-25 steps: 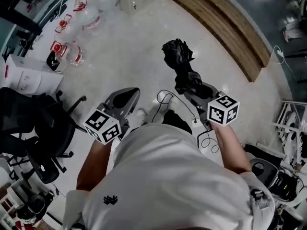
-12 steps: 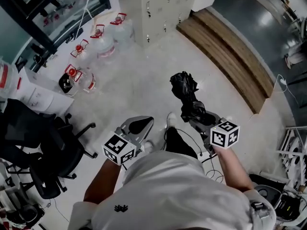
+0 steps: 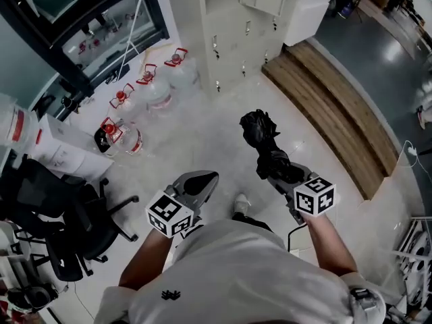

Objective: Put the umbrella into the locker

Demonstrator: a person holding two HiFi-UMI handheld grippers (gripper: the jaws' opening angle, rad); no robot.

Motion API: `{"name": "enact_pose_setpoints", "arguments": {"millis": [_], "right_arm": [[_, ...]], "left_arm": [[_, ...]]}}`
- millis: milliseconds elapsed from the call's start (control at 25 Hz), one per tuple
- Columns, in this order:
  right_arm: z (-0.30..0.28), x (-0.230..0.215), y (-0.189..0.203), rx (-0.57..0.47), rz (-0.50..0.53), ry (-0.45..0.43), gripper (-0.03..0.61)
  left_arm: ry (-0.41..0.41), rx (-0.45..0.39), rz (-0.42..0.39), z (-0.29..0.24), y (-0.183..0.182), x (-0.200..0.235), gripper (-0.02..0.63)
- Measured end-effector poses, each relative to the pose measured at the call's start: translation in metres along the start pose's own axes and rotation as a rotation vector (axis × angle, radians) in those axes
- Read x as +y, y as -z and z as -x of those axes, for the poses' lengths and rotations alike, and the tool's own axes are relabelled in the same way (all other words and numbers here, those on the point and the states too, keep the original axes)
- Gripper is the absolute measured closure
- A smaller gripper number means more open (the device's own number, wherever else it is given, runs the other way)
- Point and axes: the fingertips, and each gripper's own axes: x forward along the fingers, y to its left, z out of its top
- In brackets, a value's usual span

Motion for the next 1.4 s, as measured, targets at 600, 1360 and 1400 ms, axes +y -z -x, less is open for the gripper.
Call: {"name": "enact_pose_setpoints", "arguments": {"millis": [600,1360,1400], "right_arm": [[-0.082,-0.142,-0.117,0.009,0.046,0.004,0.347],[-0.272,-0.238,-0.333,0.012,0.106,0.107,0.347],[-0.283,-0.245,-0.345,0.015,0.118,0.104,0.347]], "left_arm": [[0.003,-0.004,0.024,-0.125,-0.058,0.084,0.558],[0.083,-0.04,-0.022,-0.174,-0.144,0.292,0.558],[0.075,-0.045,-0.016,-0.176,-0.146,0.299,0.558]]}}
